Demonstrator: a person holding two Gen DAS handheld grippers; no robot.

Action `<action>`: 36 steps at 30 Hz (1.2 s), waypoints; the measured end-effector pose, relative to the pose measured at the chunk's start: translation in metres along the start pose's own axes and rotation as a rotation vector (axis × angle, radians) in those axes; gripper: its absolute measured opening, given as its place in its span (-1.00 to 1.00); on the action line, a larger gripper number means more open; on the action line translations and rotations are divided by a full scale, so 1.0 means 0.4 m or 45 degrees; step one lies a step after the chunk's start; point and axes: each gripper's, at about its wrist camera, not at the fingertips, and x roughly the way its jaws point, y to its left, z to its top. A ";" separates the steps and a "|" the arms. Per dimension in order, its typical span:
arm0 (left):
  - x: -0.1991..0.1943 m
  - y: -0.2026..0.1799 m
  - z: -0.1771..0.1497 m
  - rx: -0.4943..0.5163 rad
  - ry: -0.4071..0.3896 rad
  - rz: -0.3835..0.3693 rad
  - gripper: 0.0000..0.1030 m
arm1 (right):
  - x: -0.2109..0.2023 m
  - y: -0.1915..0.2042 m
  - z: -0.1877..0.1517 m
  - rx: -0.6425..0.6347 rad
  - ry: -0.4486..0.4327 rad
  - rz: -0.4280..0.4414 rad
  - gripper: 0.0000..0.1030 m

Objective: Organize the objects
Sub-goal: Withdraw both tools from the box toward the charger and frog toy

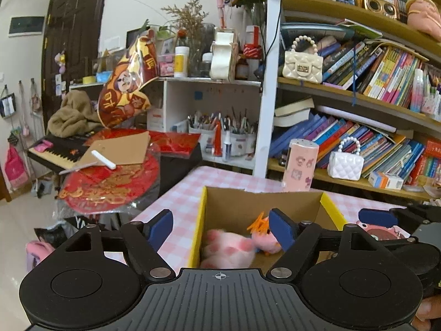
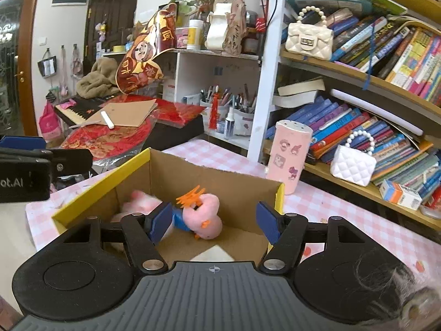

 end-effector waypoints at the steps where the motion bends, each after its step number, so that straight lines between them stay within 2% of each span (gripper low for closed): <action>1: -0.009 0.003 -0.007 0.000 0.005 0.000 0.54 | -0.010 0.005 -0.005 0.003 0.005 -0.005 0.26; 9: -0.080 0.032 -0.075 -0.004 0.065 0.001 0.54 | -0.088 0.037 -0.071 0.050 0.070 -0.045 0.26; 18: -0.153 0.047 -0.163 0.027 0.168 0.005 0.54 | -0.157 0.059 -0.162 0.168 0.194 -0.089 0.26; 26: -0.196 0.056 -0.231 0.042 0.252 0.015 0.62 | -0.215 0.080 -0.245 0.196 0.267 -0.135 0.26; 36: -0.199 0.006 -0.287 0.127 0.342 -0.067 0.64 | -0.291 0.069 -0.313 0.286 0.311 -0.229 0.27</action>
